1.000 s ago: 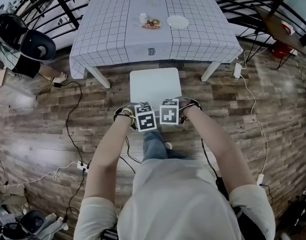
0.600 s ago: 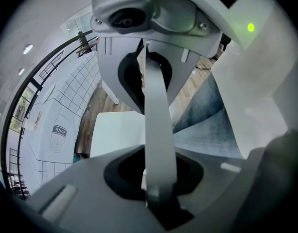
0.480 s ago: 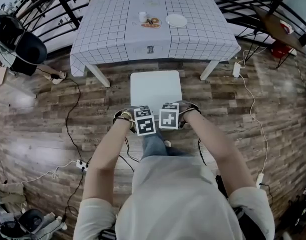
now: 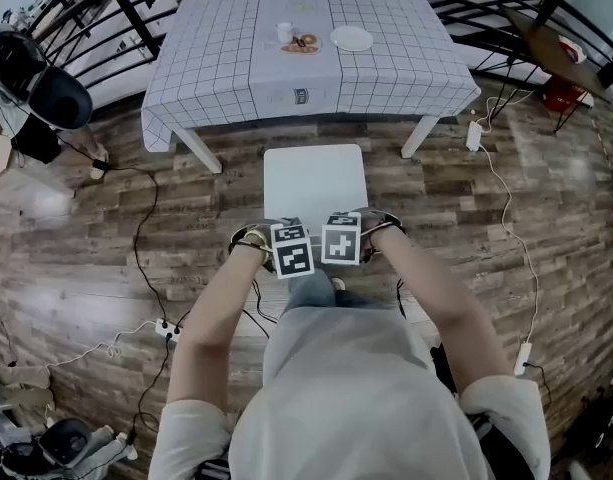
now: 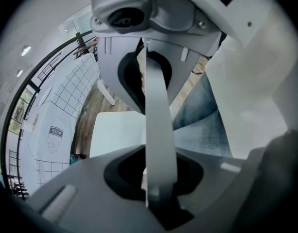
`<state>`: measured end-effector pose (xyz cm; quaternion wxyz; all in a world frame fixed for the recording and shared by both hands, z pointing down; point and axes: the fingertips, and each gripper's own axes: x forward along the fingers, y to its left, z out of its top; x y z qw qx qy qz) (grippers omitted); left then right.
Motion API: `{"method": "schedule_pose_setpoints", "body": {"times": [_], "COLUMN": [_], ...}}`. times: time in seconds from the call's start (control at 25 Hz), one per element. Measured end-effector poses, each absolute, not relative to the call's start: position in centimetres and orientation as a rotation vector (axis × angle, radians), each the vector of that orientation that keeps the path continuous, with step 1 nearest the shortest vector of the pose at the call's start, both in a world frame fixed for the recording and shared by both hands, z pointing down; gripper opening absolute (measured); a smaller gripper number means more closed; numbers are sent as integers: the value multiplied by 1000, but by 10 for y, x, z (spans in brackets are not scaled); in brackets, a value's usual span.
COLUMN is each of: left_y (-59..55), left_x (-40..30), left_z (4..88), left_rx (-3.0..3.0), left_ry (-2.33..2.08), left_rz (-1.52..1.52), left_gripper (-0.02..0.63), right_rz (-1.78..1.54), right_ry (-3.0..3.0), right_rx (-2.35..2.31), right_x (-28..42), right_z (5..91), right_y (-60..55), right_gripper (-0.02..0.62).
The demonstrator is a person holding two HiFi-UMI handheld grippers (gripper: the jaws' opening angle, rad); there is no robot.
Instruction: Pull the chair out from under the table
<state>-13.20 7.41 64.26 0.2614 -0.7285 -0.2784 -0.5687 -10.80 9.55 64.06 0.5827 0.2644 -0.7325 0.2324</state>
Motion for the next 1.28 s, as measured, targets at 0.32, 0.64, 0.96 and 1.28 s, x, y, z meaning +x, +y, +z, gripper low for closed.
{"method": "schedule_pose_setpoints", "body": {"times": [0.32, 0.64, 0.96, 1.28], "left_y": [84, 95, 114, 129], "left_x": [-141, -151, -169, -184], "left_z": [643, 642, 642, 643], "left_rx": [-1973, -1962, -1966, -1956], "left_ry": [-758, -782, -799, -806], "left_rz": [-1546, -1536, -1542, -1534], "left_gripper": [78, 77, 77, 77], "right_rz": [550, 564, 587, 579], "right_ry": [-1708, -1710, -1698, -1702], "right_rx": [610, 622, 623, 627], "right_x": [-117, -128, -146, -161], "right_z": [641, 640, 639, 640], "right_y": [107, 117, 137, 152], "right_gripper": [74, 74, 74, 74]}}
